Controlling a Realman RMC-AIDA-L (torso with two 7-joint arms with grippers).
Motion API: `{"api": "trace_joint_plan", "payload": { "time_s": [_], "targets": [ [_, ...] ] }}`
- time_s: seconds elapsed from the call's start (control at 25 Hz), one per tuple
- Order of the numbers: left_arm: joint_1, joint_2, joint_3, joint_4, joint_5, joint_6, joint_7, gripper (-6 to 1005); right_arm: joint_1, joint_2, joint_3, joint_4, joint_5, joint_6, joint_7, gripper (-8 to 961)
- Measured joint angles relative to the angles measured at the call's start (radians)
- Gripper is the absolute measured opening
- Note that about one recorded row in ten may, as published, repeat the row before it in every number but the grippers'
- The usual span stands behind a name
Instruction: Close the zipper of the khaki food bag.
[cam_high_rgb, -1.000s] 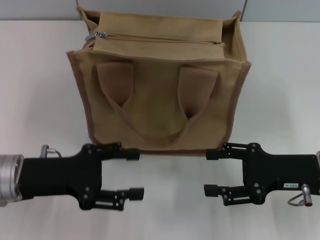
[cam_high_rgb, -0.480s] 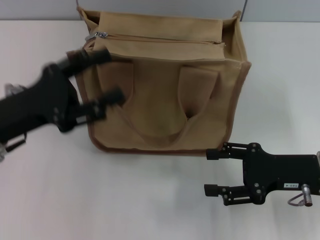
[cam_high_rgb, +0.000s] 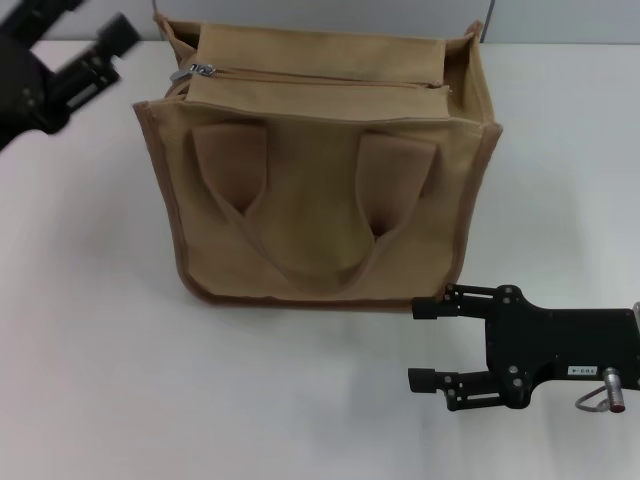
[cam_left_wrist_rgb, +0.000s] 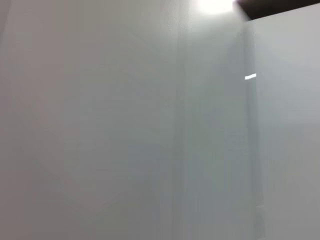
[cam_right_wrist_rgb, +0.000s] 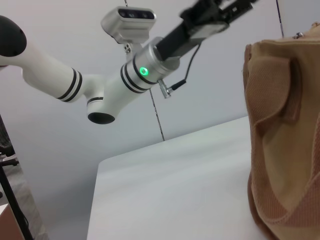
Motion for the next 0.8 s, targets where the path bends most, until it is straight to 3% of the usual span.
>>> {"api": "trace_joint_plan", "payload": {
  "time_s": [0.08, 0.24, 0.36, 0.6, 0.8],
  "targets": [
    [0.006, 0.007, -0.039, 0.0, 0.002, -0.123, 0.016, 808, 0.0, 0.0, 0.0, 0.0, 0.001, 0.001, 0.0, 803],
    [0.011, 0.013, -0.037, 0.0, 0.004, -0.177, 0.029, 806, 0.001, 0.0, 0.0, 0.0, 0.002, 0.002, 0.0, 803],
    [0.03, 0.035, -0.015, 0.0, 0.082, -0.267, 0.106, 805, 0.002, 0.0, 0.0, 0.0, 0.003, 0.004, 0.0, 803],
    [0.033, 0.042, -0.014, 0.003, 0.201, -0.261, 0.167, 802, 0.001, -0.001, 0.0, 0.0, 0.003, 0.008, 0.0, 803],
    [0.003, 0.034, -0.004, 0.009, 0.241, -0.237, 0.211, 800, 0.002, -0.001, -0.001, 0.0, 0.003, 0.011, 0.0, 803]
  ]
}}
